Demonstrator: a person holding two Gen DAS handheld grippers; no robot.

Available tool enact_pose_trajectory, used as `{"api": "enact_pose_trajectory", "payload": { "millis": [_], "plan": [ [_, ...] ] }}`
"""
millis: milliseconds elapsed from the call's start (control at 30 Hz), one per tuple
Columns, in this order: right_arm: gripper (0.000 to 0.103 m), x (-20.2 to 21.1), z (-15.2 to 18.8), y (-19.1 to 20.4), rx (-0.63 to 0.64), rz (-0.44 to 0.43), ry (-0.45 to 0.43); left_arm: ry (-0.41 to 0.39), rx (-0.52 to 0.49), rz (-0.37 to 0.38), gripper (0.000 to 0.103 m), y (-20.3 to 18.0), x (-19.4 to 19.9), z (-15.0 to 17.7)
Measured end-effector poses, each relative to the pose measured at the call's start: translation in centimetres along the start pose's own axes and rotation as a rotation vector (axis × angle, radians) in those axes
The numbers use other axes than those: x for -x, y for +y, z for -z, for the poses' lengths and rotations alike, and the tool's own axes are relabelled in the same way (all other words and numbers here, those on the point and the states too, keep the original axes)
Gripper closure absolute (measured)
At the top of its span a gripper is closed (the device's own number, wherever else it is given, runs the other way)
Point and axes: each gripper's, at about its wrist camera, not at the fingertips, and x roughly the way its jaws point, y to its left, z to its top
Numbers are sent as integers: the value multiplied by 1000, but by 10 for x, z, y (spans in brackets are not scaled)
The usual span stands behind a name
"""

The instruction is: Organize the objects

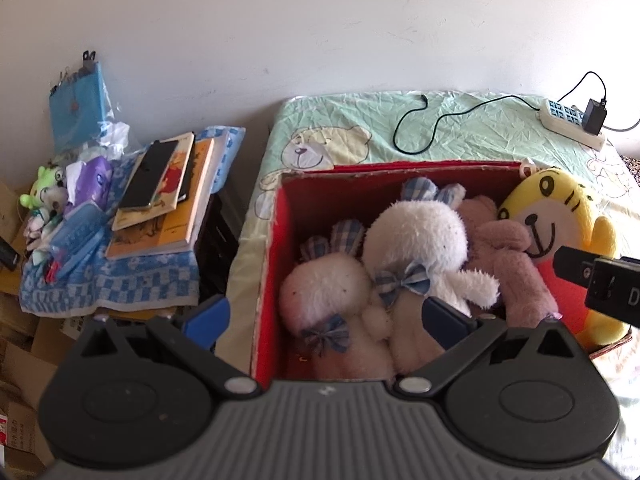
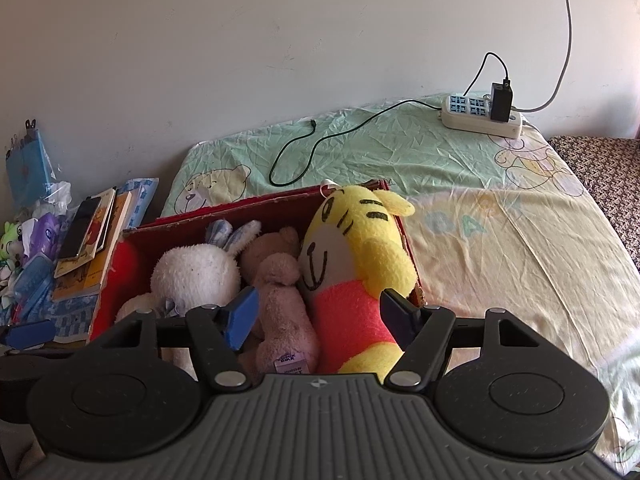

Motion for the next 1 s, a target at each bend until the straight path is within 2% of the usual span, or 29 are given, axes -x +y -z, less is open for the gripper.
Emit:
{"api": "enact_pose_trajectory", "payload": {
  "millis": [333,1000],
  "plan": [
    [32,4,-1,6,41,11,-18,-3,13,-11,2,1,4,4],
    [32,6,2,2,9,14,-35,-15,-21,25,2,-7,5,3]
  ]
}}
